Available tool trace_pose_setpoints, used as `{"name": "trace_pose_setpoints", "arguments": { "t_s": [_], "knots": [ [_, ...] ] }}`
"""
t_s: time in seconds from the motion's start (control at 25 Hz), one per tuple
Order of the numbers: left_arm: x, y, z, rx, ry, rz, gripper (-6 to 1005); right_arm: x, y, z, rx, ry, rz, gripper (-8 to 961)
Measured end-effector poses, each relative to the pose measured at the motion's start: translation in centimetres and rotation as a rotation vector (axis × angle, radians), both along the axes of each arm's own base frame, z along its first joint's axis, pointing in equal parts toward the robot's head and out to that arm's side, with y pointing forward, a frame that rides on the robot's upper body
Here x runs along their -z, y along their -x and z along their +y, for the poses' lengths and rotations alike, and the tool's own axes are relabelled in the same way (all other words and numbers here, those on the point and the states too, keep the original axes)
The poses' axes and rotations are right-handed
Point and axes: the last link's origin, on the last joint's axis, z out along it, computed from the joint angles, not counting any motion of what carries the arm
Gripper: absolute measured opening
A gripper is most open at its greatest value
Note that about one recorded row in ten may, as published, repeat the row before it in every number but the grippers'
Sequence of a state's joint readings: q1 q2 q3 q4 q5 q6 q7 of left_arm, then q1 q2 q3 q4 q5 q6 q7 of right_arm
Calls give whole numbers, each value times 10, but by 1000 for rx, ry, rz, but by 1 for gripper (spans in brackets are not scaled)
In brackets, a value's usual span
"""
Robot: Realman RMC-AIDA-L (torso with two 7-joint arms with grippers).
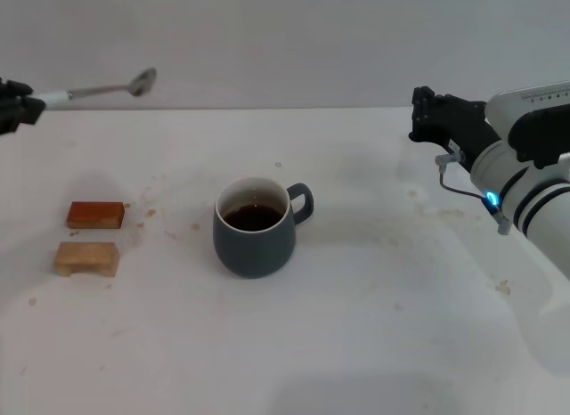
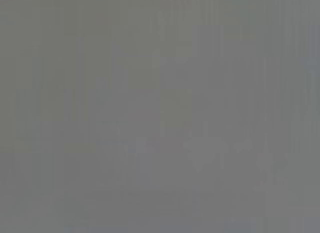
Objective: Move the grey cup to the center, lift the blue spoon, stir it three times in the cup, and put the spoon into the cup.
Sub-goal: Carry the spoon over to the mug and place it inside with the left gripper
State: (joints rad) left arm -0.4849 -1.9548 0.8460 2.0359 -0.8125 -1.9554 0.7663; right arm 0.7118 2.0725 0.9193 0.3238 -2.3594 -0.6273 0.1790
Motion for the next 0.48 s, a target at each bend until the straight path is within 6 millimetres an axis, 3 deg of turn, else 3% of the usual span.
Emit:
{"name": "trace_pose_setpoints", "arguments": {
  "t_s": [0.2, 0.48],
  "knots": [
    [12, -5, -1, 57, 69, 58, 142, 0, -4, -2, 9, -1, 2, 33],
    [44, -21, 5, 143, 176, 170, 142, -6, -16, -6, 45, -26, 13, 33]
  ]
}}
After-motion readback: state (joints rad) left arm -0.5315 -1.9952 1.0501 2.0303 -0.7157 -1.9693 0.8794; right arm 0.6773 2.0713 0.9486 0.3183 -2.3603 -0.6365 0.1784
